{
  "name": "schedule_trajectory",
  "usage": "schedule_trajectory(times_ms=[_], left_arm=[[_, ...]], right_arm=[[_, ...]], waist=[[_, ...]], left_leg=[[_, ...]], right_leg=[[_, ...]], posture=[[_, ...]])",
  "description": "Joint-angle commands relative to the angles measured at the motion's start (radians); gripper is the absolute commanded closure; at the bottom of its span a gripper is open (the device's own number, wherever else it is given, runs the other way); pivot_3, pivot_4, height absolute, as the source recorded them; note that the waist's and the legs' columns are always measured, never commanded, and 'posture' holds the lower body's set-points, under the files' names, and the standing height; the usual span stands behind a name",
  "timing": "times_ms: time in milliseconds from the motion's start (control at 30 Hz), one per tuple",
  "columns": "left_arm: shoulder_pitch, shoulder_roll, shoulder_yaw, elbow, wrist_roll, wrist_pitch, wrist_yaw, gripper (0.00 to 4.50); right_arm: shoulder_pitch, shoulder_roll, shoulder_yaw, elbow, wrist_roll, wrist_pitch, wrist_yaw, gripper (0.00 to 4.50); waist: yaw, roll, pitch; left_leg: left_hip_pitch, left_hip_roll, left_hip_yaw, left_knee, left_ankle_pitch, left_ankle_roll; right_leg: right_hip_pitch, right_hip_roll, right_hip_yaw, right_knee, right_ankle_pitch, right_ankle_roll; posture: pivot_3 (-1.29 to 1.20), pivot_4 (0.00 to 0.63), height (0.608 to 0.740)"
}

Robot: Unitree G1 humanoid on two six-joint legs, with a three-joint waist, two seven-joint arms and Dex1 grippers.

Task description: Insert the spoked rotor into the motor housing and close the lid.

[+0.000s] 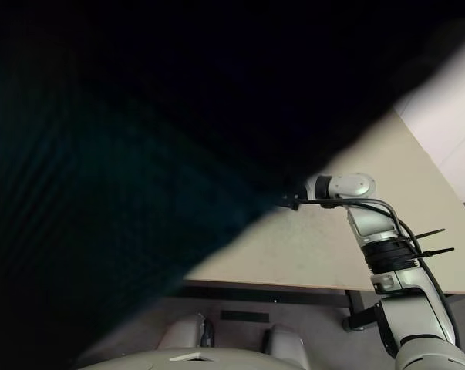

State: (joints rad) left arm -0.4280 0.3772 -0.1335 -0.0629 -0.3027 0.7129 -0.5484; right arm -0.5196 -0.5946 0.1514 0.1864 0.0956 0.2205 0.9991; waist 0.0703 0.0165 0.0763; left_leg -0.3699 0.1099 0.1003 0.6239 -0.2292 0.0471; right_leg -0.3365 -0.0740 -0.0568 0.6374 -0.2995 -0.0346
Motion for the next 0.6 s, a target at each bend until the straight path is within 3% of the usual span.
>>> schedule_trajectory(times_ms=[33, 600], left_arm=[[-0.040, -0.012, -0.060, 0.015, 0.041, 0.043, 0.010, 0.01], [-0.068, -0.071, -0.087, 0.143, 0.118, 0.018, 0.039, 0.01]], right_arm=[[-0.019, -0.007, -0.014, -0.037, 0.003, -0.010, -0.005, 0.08], [-0.009, -0.010, -0.019, -0.047, 0.008, -0.014, -0.010, 0.08]], waist=[[-0.001, 0.000, 0.000], [-0.001, 0.000, 0.000]], left_leg=[[0.000, 0.000, 0.000, 0.000, 0.000, 0.000], [0.000, 0.000, 0.000, 0.000, 0.000, 0.000]], right_leg=[[0.000, 0.000, 0.000, 0.000, 0.000, 0.000], [0.000, 0.000, 0.000, 0.000, 0.000, 0.000]], posture=[[0.00, 0.000, 0.740], [0.00, 0.000, 0.740]])
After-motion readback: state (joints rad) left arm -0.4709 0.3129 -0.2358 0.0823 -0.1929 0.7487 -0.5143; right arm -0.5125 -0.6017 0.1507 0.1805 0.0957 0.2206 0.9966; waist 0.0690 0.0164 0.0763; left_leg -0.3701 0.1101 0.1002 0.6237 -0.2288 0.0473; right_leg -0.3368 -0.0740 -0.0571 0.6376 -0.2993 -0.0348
